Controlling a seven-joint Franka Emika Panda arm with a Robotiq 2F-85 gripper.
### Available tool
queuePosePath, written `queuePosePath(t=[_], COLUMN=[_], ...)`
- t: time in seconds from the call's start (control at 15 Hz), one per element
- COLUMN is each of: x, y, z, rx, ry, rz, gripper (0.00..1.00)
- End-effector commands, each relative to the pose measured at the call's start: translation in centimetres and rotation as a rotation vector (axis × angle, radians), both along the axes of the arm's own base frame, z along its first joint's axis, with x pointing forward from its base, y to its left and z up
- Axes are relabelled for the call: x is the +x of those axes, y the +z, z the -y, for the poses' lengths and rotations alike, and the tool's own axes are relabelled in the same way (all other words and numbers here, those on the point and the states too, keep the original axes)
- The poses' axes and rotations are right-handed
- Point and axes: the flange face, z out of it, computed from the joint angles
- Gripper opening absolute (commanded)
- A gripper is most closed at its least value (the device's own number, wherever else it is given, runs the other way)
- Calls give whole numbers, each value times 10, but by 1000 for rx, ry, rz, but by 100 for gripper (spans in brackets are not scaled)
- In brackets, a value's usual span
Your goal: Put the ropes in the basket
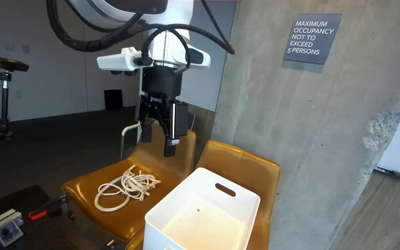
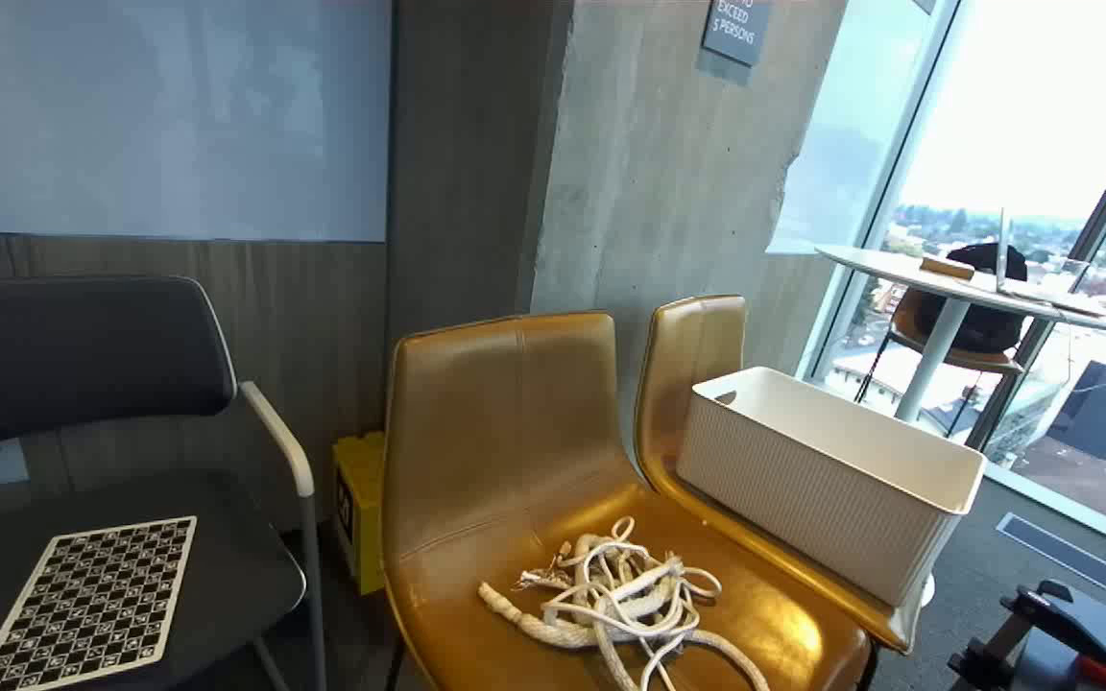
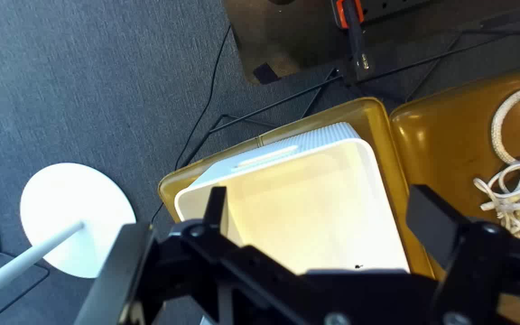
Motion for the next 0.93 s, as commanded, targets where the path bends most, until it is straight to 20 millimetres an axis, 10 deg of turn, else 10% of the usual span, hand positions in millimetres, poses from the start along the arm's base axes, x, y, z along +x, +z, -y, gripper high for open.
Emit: queuePosePath(t=[0.0, 0.53, 0.87], x=[0, 0, -7], y=[0, 0, -33], z=[0, 0, -30], rx=[0, 0, 1], ry=[0, 0, 151], rz=[-1, -1, -25], gripper=[100, 100, 100])
